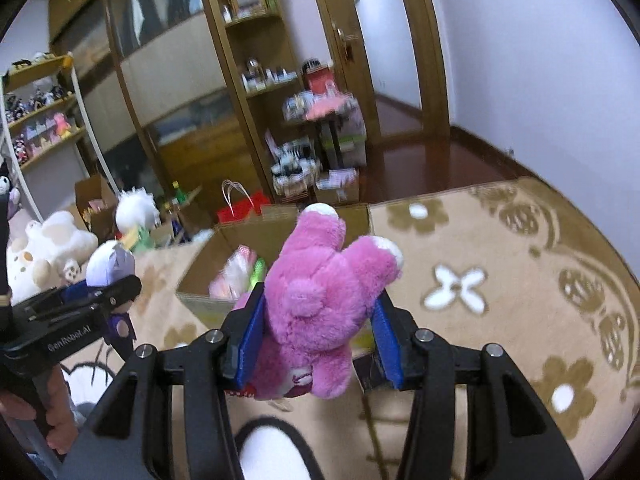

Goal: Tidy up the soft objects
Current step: 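Lift the doll and bear over the box and release them inside with both tools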

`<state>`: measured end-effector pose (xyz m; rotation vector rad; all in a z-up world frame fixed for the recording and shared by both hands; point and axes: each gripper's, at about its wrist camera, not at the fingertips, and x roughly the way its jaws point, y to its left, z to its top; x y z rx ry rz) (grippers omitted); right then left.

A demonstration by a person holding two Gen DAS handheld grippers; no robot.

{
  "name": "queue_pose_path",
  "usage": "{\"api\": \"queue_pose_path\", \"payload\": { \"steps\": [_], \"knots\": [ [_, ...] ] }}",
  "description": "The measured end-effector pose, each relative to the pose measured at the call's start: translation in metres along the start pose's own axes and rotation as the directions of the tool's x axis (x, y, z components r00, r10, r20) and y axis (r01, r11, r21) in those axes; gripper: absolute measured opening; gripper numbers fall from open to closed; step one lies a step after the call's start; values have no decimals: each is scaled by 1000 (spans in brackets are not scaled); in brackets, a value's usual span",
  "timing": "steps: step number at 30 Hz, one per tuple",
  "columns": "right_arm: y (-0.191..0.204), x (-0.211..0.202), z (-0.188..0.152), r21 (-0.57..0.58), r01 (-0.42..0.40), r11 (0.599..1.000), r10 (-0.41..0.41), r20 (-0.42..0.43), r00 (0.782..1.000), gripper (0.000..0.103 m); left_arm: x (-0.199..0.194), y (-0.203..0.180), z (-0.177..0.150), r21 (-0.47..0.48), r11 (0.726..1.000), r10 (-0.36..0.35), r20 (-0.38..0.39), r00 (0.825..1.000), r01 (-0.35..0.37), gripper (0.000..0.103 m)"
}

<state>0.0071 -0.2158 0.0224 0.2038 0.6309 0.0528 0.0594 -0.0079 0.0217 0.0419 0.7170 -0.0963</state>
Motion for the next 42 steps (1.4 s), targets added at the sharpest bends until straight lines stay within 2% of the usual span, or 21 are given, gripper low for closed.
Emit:
{"api": "queue_pose_path", "payload": {
  "steps": [7, 17, 24, 31, 42],
  "knots": [
    [15, -13, 36, -29, -29, 999, 32, 84, 996, 53, -8, 4, 30, -3, 1000, 14, 117, 993, -13, 57],
    [29, -10, 66, -77, -36, 996, 47, 155, 987, 53, 1, -11, 56, 50, 997, 42, 179, 983, -51, 57],
    [25, 10, 66, -110, -20, 994, 34, 134, 990, 53, 15, -16, 64, 60, 998, 5, 152, 988, -14, 57],
    [24, 36, 65, -132, -1, 991, 15, 99, 995, 53, 39, -17, 65, 60, 998, 2, 112, 994, -9, 57],
    [11, 81, 54, -110, -34, 993, 35, 13, 999, 54, 80, -15, 52, 44, 999, -13, 34, 999, 12, 57]
  ]
}}
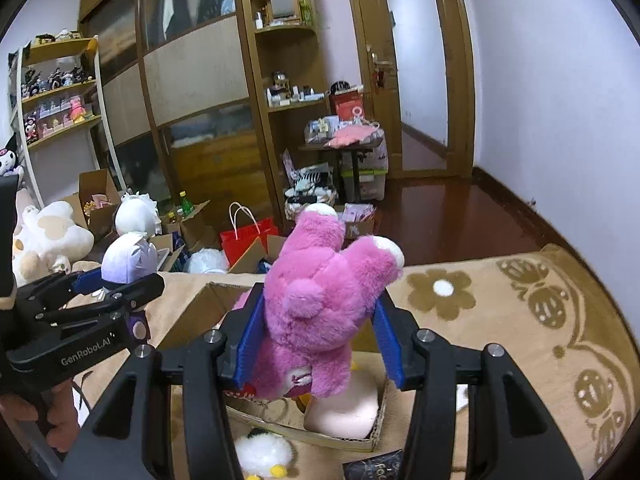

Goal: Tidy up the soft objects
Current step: 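Lift the doll and bear over the box and release them inside with both tools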

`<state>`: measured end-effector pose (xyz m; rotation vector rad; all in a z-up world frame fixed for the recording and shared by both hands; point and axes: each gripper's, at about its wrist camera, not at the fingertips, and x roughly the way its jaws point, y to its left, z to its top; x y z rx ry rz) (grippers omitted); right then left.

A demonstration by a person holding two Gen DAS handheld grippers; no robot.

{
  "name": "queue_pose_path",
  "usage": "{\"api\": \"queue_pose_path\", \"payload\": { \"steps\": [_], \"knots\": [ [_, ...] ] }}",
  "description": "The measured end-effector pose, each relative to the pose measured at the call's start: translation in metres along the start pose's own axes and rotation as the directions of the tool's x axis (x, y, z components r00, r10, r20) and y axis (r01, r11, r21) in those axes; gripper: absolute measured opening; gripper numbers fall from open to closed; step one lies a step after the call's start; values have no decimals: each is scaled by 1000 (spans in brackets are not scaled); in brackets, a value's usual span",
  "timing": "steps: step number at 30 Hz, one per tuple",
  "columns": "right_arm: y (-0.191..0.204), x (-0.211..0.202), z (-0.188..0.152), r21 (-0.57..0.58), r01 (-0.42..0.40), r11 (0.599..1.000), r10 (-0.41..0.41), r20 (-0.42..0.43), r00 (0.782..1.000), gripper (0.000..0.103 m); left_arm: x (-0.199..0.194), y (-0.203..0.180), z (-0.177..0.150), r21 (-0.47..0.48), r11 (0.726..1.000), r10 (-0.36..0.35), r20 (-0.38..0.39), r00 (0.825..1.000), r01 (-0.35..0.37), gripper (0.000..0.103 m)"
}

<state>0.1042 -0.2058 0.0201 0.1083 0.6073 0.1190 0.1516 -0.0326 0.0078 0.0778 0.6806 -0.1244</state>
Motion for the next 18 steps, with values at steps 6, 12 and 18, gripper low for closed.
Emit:
{"api": "queue_pose_path", "payload": {
  "steps": [6, 12, 18],
  "knots": [
    [-5, 18, -15, 21, -29, 999, 30, -51, 998, 56, 20, -8, -12, 4, 1000, -27, -50, 998, 28, 57],
    [-6, 31, -24, 30, -50, 998, 52, -89, 995, 57, 30, -13, -19, 21, 999, -26, -77, 997, 28, 59],
    [-10, 31, -25, 61, -65, 996, 70, -90, 993, 60, 36, -11, -21, 21, 999, -24, -97, 995, 26, 64]
  ]
}}
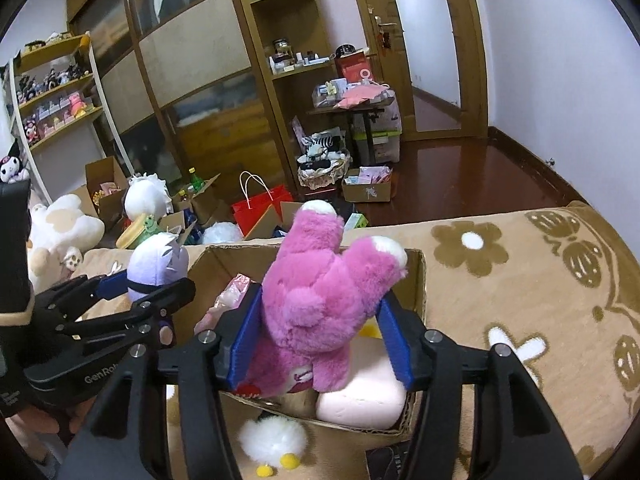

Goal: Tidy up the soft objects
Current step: 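Lift the doll and bear over the box and release them inside with both tools, then withdraw both open tools toward the white chick and black tissue pack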

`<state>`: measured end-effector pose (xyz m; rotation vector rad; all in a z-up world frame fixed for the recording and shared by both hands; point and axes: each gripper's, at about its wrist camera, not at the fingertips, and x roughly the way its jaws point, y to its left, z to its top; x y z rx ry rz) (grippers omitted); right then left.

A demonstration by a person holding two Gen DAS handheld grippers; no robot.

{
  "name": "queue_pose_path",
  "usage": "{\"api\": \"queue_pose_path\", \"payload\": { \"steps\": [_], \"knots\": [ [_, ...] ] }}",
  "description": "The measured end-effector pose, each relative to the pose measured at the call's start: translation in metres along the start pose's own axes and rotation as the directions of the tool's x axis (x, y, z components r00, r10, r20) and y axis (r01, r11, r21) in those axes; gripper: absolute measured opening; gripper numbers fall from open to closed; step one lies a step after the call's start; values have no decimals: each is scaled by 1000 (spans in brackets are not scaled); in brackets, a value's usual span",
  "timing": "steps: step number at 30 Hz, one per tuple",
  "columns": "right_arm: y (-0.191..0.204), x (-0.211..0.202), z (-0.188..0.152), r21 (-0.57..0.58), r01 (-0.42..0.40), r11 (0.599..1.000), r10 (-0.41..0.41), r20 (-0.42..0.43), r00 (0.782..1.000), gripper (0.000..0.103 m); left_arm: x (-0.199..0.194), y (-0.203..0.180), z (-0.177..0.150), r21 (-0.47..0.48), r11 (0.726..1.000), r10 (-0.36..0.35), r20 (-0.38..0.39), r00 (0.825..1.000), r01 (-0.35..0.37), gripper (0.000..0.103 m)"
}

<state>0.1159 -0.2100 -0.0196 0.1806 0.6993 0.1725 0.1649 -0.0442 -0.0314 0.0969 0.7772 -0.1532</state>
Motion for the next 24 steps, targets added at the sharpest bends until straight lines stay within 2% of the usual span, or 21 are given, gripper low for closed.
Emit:
{"api": "queue_pose_path", "payload": {
  "steps": [5, 7, 11, 13, 16, 21, 24],
  "knots": [
    [-3, -1, 0, 24, -8, 1000, 9, -4, 1000, 64, 4, 1, -3, -4, 1000, 1, -27, 1000, -2, 71],
    [-4, -3, 1, 27, -8, 1000, 8, -1, 1000, 72, 4, 2, -5, -3, 1000, 10, -35, 999, -10, 75],
    [-6, -9, 1, 47, -3, 999, 3, 7, 1000, 78, 1, 3, -8, 4, 1000, 23, -47, 999, -23, 78],
    [-7, -14, 2, 53, 3, 999, -3, 8, 1000, 87, -3, 3, -9, 14, 999, 33, -55, 998, -32, 82],
    [-9, -23, 1, 58, 11, 998, -12, 9, 1000, 92, -11, 3, -10, 13, 999, 39, -46, 998, -38, 89],
    [-12, -43, -1, 73, 26, 997, -28, 20, 999, 102, -31, 1, -14, 15, 999, 38, -32, 999, -37, 95],
    [-13, -55, -5, 76, 36, 996, -38, 25, 999, 103, -40, -1, -19, 12, 999, 35, -29, 999, -35, 99]
  ]
}}
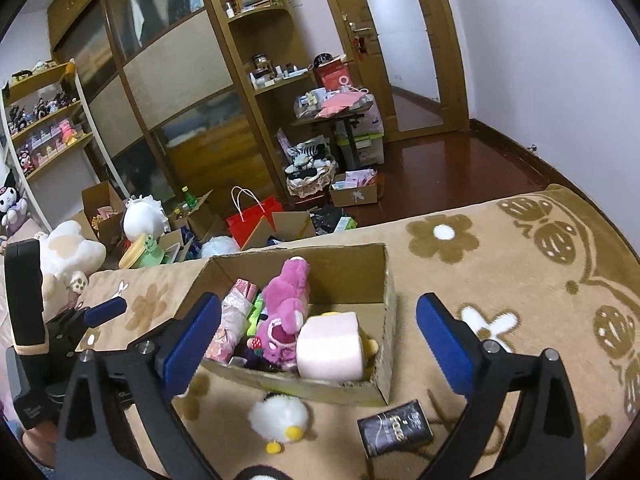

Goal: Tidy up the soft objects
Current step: 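Withdraw both open tools toward the white chick and black tissue pack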

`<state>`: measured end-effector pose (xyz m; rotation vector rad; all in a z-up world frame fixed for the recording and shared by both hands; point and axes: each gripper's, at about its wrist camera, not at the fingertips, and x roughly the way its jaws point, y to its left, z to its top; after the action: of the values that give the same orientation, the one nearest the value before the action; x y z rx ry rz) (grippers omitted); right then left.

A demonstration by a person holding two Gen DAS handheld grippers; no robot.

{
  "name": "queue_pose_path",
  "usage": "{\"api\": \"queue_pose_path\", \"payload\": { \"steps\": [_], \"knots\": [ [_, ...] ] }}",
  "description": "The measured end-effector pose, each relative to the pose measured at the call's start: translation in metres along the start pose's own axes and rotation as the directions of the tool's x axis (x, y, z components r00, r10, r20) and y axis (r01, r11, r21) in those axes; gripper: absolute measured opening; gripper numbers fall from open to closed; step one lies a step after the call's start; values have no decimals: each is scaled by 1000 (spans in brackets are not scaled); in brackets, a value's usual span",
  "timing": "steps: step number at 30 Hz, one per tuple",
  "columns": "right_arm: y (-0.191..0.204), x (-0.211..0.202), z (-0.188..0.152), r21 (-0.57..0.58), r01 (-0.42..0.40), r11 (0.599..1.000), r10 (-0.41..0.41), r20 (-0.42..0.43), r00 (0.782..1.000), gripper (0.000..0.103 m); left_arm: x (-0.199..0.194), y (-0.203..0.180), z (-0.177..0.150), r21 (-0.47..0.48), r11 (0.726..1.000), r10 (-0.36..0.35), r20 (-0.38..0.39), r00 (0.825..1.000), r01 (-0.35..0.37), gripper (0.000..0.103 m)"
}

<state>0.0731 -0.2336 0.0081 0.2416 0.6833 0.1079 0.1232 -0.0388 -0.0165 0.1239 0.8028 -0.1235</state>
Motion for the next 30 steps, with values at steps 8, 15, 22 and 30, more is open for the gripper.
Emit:
{"api": "queue_pose_path", "payload": {
  "steps": [8, 15, 22, 30],
  "knots": [
    [1, -27, -12, 3, 38, 999, -38, -1, 999, 103, -23, -4, -13, -6, 1000, -26, 1, 1000, 26, 101],
    [4, -44, -23, -15, 61, 998, -62, -9, 998, 103, -39, -8, -22, 4, 999, -34, -8, 999, 34, 101],
    [0, -50, -37, -6, 77, 997, -77, -28, 997, 103, -39, -19, -32, 35, 999, -37, -43, 998, 39, 101],
    [-9, -40, -49, 0, 101, 995, -101, -54, 993, 103, -21, -31, -43, 64, 998, -21, -84, 996, 27, 101]
  ]
}}
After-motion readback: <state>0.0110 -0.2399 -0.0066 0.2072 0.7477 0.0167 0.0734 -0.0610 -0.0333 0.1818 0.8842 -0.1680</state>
